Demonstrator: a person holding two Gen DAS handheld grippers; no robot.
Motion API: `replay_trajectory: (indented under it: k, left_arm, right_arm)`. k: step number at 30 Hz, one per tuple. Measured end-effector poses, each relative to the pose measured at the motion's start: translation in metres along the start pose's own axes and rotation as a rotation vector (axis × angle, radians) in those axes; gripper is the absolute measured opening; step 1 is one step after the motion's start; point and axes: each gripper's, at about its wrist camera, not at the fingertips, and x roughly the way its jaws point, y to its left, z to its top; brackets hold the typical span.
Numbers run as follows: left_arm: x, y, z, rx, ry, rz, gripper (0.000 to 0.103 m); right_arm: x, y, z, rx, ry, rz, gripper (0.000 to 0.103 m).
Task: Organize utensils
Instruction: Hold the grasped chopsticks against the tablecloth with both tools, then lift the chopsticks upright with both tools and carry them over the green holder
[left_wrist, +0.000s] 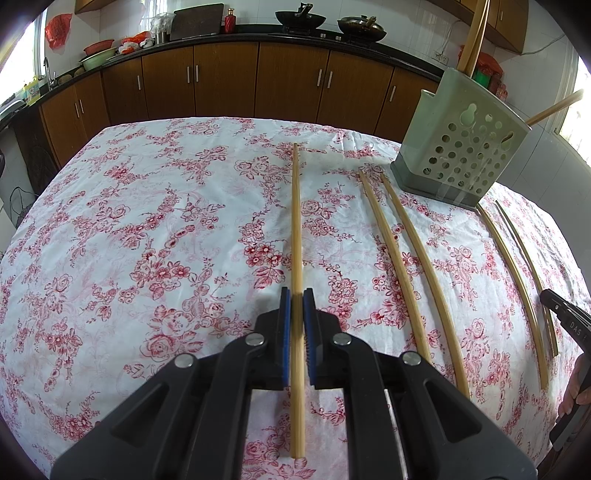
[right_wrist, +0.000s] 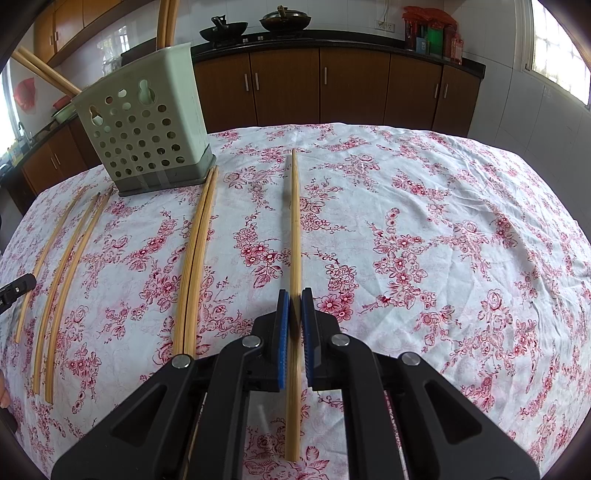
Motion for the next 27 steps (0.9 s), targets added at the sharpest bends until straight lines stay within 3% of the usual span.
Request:
replay_trajectory:
  k: [13,27]
  left_arm:
    - [0.000,0.000,0.000,0.003,-0.001,0.002,0.011]
    - [-0.017,-0.014,-0.023,0.110,0.007,0.064,0.008]
  right_arm:
    - [0.000,0.000,0.000,0.002,0.000,0.002,0.008]
    - [-0.013,-0.002,-0.011,0.003,0.001,0.026,0.008]
